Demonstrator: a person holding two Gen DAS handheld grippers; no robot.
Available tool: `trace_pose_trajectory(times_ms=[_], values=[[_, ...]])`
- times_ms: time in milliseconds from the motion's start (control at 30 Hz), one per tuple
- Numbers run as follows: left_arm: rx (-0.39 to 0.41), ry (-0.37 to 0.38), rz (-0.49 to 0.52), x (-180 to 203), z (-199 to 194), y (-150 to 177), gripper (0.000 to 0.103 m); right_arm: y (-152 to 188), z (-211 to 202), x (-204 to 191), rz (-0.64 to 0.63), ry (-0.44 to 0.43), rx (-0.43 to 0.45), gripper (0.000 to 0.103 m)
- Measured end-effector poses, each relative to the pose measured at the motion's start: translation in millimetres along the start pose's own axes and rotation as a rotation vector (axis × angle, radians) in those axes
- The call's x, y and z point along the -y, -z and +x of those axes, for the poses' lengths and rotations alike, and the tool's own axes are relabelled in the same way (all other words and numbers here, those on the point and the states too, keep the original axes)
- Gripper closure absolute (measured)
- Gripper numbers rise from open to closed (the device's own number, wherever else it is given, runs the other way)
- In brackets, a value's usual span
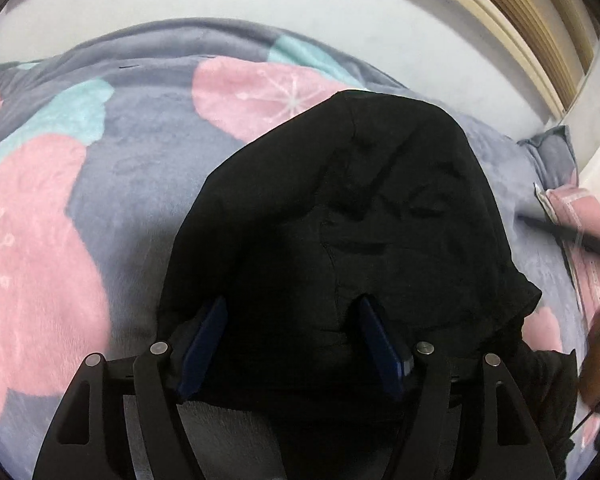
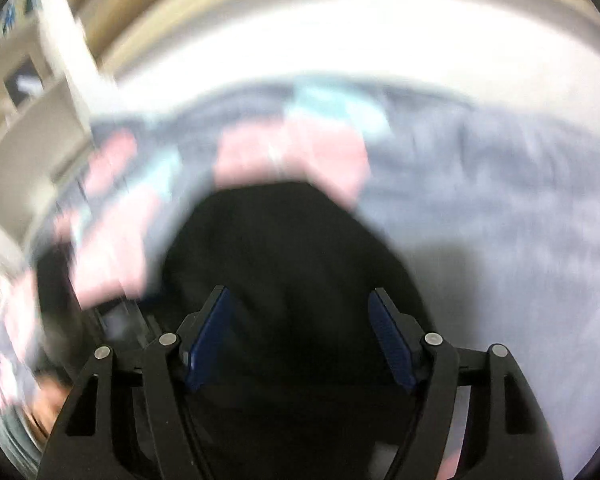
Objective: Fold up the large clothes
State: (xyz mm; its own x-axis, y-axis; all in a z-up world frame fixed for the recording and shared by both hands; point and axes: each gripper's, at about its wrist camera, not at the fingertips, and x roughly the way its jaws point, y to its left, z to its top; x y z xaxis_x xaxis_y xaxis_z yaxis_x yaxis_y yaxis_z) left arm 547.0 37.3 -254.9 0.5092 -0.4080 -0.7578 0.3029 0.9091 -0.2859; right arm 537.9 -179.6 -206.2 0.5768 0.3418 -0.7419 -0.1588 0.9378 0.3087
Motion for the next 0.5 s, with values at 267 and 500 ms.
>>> trace_pose_trajectory(times_ms=[267, 500], values=[[0.03, 0.017, 0.008, -2.2, -3.4, 7.3, 0.032, -1.3, 112.6, 13.7, 0.005, 0.14, -0.246, 0.041], [0.013, 0.034, 0.011, -1.0, -17.1, 5.3, 0.031, -1.1, 58.6, 16.4, -0.023, 0.072, -0.204, 0.041]])
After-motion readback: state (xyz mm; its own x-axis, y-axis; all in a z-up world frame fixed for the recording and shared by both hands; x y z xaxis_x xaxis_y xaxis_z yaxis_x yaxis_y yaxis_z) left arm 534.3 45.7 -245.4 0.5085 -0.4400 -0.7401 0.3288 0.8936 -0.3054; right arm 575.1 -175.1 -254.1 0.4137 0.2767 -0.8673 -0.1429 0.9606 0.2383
